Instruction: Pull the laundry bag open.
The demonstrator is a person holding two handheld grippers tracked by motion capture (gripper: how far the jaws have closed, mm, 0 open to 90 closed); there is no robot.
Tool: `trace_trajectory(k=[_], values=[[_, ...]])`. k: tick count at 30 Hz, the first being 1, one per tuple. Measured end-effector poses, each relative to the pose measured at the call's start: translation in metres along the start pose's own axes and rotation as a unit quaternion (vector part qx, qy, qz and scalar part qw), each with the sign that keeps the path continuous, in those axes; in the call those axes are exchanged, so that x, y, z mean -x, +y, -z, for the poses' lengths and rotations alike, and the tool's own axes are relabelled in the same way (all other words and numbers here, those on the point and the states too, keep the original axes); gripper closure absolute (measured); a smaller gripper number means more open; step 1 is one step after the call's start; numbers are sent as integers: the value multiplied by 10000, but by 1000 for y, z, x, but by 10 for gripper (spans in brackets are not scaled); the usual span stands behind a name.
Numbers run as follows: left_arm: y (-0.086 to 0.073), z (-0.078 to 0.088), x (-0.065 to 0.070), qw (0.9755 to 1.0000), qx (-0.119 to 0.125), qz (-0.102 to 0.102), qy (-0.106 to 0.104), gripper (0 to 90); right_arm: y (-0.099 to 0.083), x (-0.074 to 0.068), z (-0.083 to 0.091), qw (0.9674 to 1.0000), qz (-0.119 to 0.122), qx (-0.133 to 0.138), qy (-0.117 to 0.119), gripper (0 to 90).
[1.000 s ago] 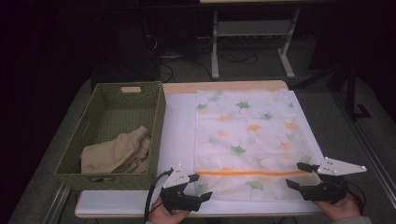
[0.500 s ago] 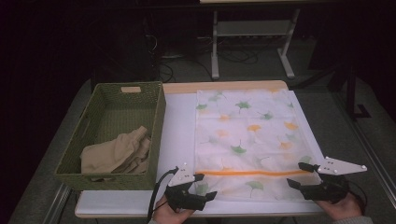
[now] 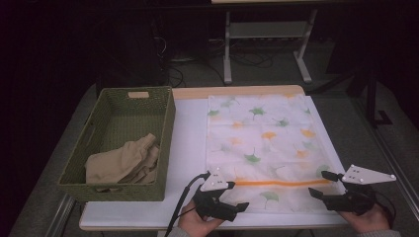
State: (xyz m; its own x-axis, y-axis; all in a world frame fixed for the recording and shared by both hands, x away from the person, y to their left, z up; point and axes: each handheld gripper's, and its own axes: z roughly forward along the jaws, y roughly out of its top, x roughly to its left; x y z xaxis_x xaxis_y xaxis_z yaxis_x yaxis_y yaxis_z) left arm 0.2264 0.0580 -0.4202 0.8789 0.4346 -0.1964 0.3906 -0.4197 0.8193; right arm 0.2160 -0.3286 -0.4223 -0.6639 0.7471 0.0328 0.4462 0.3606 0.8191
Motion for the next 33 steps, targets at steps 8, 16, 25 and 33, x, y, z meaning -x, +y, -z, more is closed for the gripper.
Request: trace_trajectory(k=[8,16,25,33], values=[[11,-19,-3,9996,-134,141,-197,249,-1,2,-4,9998,-78,-198,50,210],[24,-38,-2,9986,-318,405,-147,242,13,10,3,9996,-187,-233,-11,226],[34,-63,-4,9961,-486,710,-209,248,25,27,8,9970,-548,-521,-150,266],[54,-83,-5,9944,-489,890,-280,258,27,44,2,9923,-863,-825,-325,286]])
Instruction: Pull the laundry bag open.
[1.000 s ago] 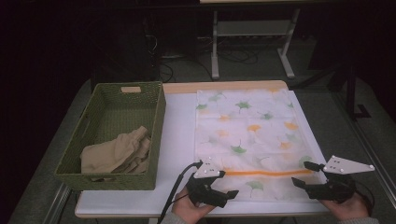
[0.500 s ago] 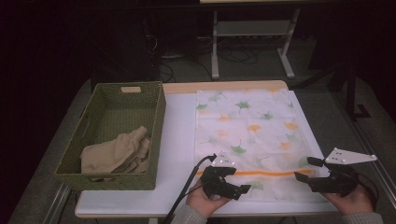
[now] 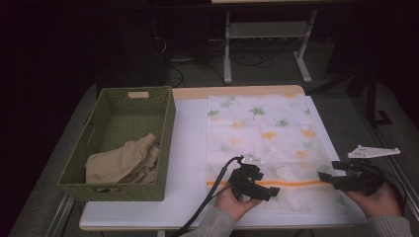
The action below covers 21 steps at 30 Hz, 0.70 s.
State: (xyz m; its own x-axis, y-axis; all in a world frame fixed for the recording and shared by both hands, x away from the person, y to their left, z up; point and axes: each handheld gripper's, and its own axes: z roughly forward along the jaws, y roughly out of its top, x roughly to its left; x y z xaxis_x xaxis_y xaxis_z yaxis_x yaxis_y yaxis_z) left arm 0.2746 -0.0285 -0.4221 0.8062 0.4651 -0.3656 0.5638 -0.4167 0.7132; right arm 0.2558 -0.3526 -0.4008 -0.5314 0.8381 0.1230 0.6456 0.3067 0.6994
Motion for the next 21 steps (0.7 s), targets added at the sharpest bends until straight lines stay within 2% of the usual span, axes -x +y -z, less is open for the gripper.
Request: trace_trajectory(k=[3,6,12,18,21], values=[[4,-4,1,10000,19,41,-8,258,2,3,-2,9999,-82,-75,-5,302],[12,-13,2,9998,-8,163,-123,258,3,7,-2,9997,-221,-144,2,311],[26,-27,9,9996,-136,201,-158,259,2,16,1,9986,-491,-214,-3,332],[43,-40,17,9996,-193,149,-109,264,-2,26,4,9963,-785,-351,-51,352],[49,-46,19,9993,-198,263,-165,271,-4,30,5,9945,-939,-455,-35,364]])
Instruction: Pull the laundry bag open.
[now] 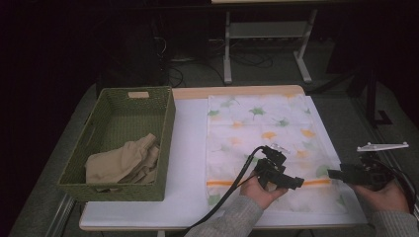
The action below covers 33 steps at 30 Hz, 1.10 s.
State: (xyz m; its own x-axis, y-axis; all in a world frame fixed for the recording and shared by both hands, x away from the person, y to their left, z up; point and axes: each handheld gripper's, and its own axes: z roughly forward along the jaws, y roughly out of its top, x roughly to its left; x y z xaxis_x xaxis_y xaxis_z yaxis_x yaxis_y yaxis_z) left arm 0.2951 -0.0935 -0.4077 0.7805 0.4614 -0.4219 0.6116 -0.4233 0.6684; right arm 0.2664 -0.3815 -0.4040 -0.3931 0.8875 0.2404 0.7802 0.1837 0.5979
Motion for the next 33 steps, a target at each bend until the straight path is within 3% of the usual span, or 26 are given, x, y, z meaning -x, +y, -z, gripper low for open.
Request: trace_trajectory(k=[6,10,20,24,33], values=[[9,-7,-1,9994,109,317,-10,295,-1,7,8,9998,-212,-17,-23,370],[12,-12,1,9993,88,369,-22,302,-3,9,10,9997,-235,31,-96,379],[16,-32,6,9979,-16,596,-235,357,-6,12,8,9992,-405,8,2,429],[17,-42,7,9956,-40,811,-466,426,-9,16,6,9982,-578,-137,128,488],[17,-65,5,9895,-192,1325,-550,488,-15,25,-3,9942,-922,-452,304,560]])
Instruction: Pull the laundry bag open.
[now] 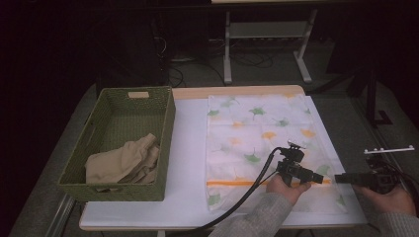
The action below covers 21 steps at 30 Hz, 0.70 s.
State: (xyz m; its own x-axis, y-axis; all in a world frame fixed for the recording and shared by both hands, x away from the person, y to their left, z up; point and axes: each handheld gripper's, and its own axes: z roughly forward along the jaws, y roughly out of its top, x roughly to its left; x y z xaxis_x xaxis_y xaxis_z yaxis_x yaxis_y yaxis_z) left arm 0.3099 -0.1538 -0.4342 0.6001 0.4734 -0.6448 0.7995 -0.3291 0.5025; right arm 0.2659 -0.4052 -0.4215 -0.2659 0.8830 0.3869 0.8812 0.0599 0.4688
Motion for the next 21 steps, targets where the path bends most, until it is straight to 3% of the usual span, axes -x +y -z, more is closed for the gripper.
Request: trace_trajectory(k=[9,12,21], values=[[3,-15,1,9998,-39,172,-134,549,-3,7,-7,9995,-175,-244,7,597],[4,-20,-2,9990,-41,359,-250,578,-3,7,-8,9995,-173,-248,7,596],[1,-28,-10,9991,-255,331,-3,734,-5,6,-14,9990,-197,-381,140,641]])
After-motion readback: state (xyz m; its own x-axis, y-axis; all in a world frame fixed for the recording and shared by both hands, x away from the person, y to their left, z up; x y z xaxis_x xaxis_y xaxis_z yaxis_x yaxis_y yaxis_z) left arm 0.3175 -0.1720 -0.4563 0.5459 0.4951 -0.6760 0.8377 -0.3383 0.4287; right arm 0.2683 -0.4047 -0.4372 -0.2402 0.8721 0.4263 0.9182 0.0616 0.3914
